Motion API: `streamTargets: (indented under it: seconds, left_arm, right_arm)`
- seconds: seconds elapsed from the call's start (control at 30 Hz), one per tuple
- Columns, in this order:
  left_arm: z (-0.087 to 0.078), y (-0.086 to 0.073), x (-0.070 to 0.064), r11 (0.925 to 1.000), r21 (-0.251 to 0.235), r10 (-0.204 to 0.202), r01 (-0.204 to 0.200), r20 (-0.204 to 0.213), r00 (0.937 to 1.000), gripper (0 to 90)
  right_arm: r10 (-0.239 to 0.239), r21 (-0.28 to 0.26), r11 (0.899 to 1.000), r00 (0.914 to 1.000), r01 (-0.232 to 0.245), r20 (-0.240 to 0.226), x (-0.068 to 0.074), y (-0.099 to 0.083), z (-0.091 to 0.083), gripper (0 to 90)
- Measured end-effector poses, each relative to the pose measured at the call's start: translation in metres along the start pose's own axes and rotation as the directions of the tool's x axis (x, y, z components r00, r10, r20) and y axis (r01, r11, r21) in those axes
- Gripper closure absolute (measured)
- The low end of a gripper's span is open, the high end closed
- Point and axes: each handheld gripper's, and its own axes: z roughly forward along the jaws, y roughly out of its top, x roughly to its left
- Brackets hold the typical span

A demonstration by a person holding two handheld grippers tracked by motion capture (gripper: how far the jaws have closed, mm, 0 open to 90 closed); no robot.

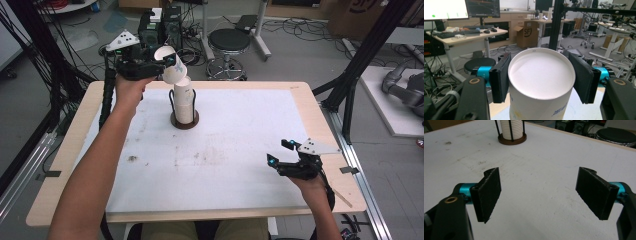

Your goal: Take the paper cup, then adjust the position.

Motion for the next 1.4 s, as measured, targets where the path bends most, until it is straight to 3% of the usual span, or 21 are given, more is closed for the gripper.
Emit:
streamTargets:
  seconds: [0.23,0.47,0.6,0.87,0.93,1.1,1.2,1.27,1.3,1.37,1.4]
  left_arm:
    - [-0.029,-0.001,-0.014,0.9996,-0.005,0.027,-0.027,0.044,0.9986,37.6]
    - [-0.054,-0.022,-0.031,0.9993,-0.002,0.038,-0.038,0.095,0.9947,37.5]
    - [-0.061,-0.039,-0.039,0.9995,-0.012,0.029,-0.028,0.141,0.9896,37.5]
    - [-0.06,-0.061,-0.051,0.9991,0.021,0.031,-0.035,0.176,0.984,37.5]
    - [-0.058,-0.066,-0.056,0.9985,0.033,0.035,-0.043,0.205,0.9782,37.4]
    - [-0.052,-0.074,-0.063,0.9977,0.052,0.03,-0.044,0.238,0.9707,37.4]
    - [-0.046,-0.082,-0.069,0.9969,0.067,0.021,-0.041,0.27,0.9627,37.4]
    - [-0.045,-0.084,-0.072,0.9967,0.069,0.021,-0.042,0.276,0.961,37.4]
    - [-0.042,-0.088,-0.076,0.9959,0.076,0.024,-0.048,0.295,0.9551,37.4]
    - [-0.041,-0.09,-0.079,0.9956,0.079,0.024,-0.05,0.304,0.9524,37.4]
    - [-0.039,-0.094,-0.084,0.9947,0.085,0.029,-0.059,0.322,0.9462,37.4]
  right_arm:
    - [0.003,-0.008,1.0,1.0,-0.003,-0.002,0.0,0.002,-0.001,20.7]
    - [0.005,-0.009,1.0,0.9999,-0.006,-0.015,0.0,0.003,0.003,20.7]
    - [0.004,-0.006,1.0,0.9998,-0.004,-0.018,0.0,0.005,0.007,20.7]
    - [-0.01,0.002,1.0,0.9991,0.01,-0.041,0.006,0.006,0.013,20.7]
    - [-0.008,0.0,1.0,0.999,0.008,-0.043,0.006,0.007,0.013,20.7]
    - [0.0,0.0,1.0,0.9983,0.0,-0.058,0.007,0.008,0.014,20.7]
    - [-0.001,0.006,1.0,0.996,0.001,-0.089,0.01,0.009,0.017,20.7]
    - [-0.005,0.01,1.0,0.9941,0.007,-0.108,0.012,0.009,0.02,20.6]
    - [-0.003,0.015,1.0,0.993,0.004,-0.118,0.014,0.009,0.021,20.6]
    - [-0.007,0.015,1.0,0.9915,0.009,-0.13,0.015,0.01,0.021,20.6]
    - [-0.013,0.012,1.0,0.99,0.014,-0.14,0.018,0.01,0.022,19.6]
